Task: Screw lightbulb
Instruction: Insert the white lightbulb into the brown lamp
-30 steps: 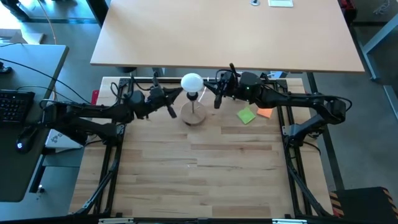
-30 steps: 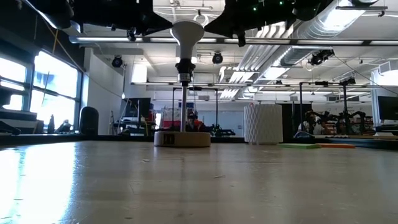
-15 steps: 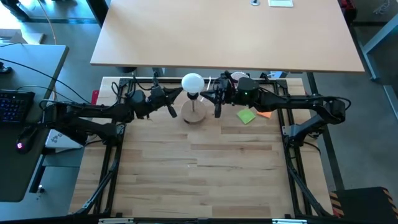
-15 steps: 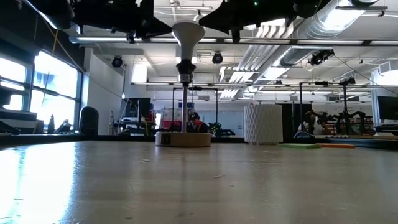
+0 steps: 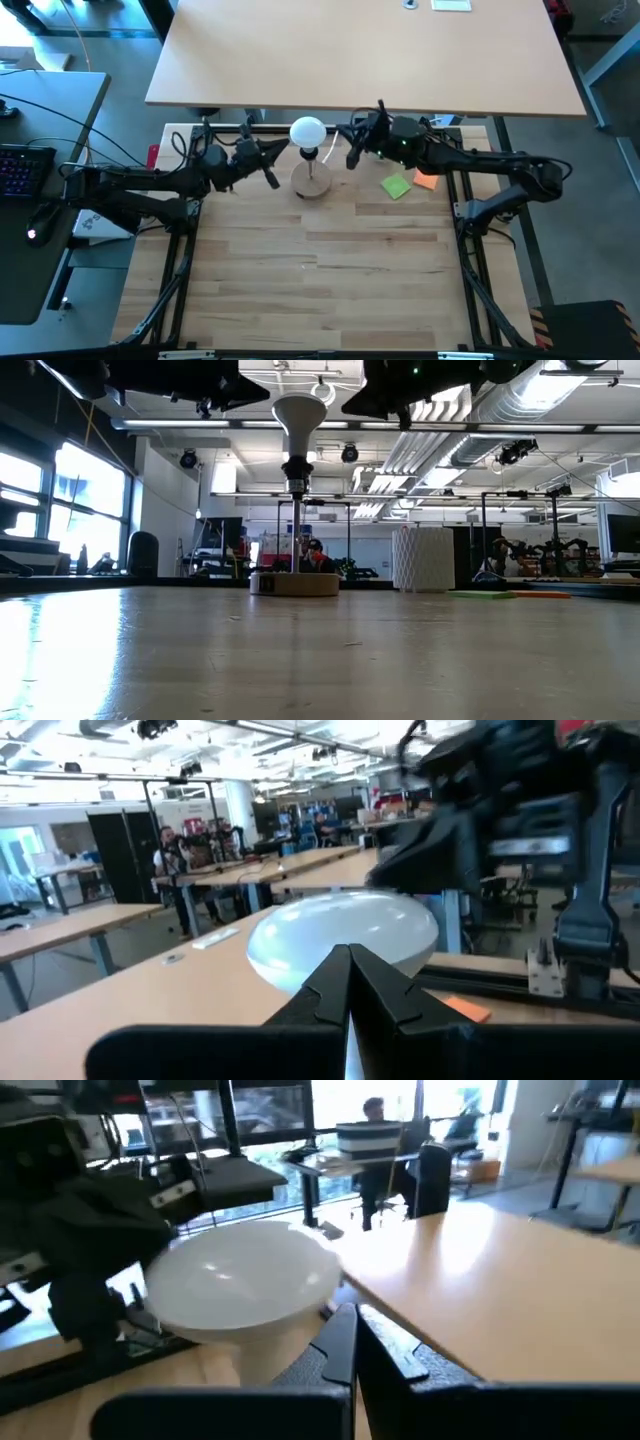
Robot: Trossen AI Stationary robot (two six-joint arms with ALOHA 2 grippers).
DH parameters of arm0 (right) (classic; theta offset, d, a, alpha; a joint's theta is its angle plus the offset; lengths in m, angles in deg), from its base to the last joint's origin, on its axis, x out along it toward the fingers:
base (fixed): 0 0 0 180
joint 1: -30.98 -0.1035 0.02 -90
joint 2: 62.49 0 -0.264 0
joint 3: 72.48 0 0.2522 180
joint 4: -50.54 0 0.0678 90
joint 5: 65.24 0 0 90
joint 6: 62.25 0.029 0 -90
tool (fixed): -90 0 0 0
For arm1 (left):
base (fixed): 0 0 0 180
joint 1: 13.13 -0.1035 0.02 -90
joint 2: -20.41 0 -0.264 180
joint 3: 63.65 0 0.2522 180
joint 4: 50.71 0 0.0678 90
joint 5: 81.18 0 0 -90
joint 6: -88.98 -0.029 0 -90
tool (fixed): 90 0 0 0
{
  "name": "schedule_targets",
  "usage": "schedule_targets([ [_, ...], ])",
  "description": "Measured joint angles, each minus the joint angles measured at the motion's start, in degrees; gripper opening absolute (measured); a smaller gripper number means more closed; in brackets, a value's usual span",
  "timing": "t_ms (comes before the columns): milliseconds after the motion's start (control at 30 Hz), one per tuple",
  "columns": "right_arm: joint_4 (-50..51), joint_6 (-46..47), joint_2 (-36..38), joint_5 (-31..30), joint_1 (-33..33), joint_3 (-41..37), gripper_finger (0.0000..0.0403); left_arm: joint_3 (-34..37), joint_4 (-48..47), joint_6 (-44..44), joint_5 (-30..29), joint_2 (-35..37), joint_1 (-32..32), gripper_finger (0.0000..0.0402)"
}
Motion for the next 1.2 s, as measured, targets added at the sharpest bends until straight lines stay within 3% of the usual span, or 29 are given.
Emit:
schedule_targets([
  [233,-4.7,3.2,-3.0,10.3,3.5,0.0,0.0,0.0,1.9,0.4,3.1,-0.6,-1.5,0.0],
  [733,-6.4,4.5,-3.4,17.7,1.0,0.0,0.0,-0.1,3.3,2.0,3.8,-2.8,-3.9,0.0],
  [900,-6.4,2.8,-3.4,16.9,-0.4,0.0,0.0,-0.1,3.2,2.0,3.8,-2.8,-4.9,0.0],
  [1133,-6.0,-2.8,-3.3,2.0,1.0,0.0,0.0,-0.1,0.6,1.9,3.6,-0.9,-3.6,0.0],
  [1200,-6.4,-1.9,-4.2,2.5,2.5,0.0,0.0,-0.1,0.1,1.9,3.6,-0.7,-3.5,0.0],
])
